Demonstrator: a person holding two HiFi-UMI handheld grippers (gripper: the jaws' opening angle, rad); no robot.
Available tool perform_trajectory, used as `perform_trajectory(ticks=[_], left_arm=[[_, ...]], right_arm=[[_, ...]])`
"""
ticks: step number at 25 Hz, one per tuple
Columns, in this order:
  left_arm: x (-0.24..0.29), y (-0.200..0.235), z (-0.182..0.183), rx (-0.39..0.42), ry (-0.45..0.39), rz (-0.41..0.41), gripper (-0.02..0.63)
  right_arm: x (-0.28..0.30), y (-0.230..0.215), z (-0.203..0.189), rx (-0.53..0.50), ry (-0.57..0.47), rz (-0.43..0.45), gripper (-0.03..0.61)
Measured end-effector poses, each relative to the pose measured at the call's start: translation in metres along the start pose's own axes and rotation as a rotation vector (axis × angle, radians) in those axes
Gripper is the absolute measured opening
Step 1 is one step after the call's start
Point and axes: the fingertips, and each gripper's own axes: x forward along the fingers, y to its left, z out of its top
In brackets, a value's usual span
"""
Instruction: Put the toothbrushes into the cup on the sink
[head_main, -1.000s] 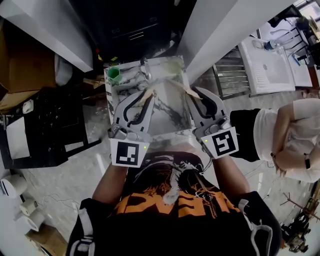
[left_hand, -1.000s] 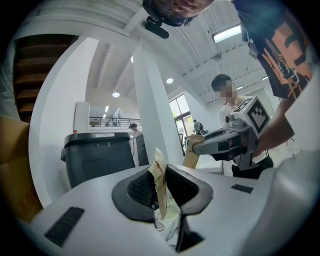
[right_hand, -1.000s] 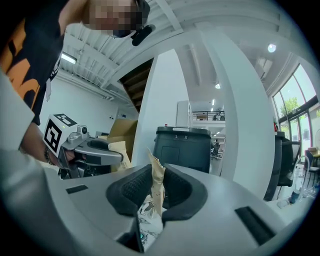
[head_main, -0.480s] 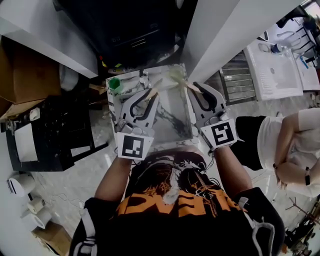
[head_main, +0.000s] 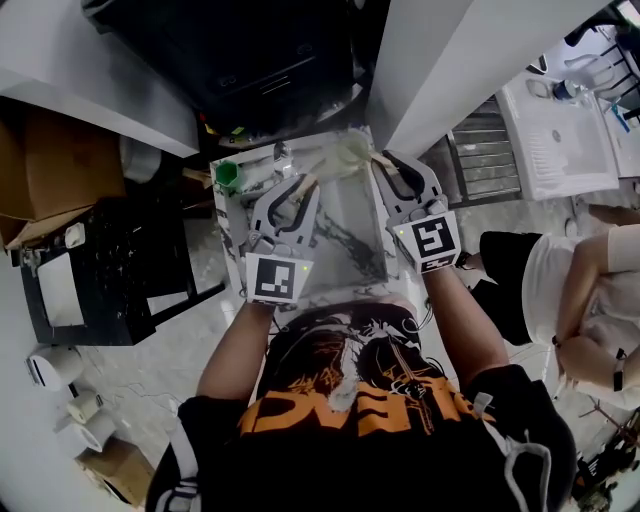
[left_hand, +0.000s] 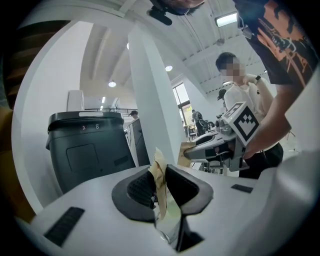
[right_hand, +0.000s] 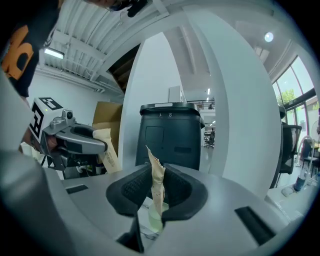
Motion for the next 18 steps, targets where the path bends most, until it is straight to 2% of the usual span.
perform_trajectory(ticks=[12,13,16,18], left_arm=[[-0.001,-0.004,0.003,0.018,0.021,0.012,0.086],[-0.003,-0.004,0.003,0.017,0.020,0.014,0.086],[-0.006,0.000,0.004,0.012,0.015,0.023,0.086],[-0.007,0.002,0.003,0.010,0.015,0.025,0.086]], right_arm=[[0.039,-0.003,-0.059,0.015,0.085,0.030,0.091],[0.040,-0.002,-0.059,0.017,0.082,0.033,0.101],[0.041,0.002,-0.053,0.018,0.066,0.045,0.191],[0.041,0.006,-0.049,0.015,0.061,0.055,0.205]])
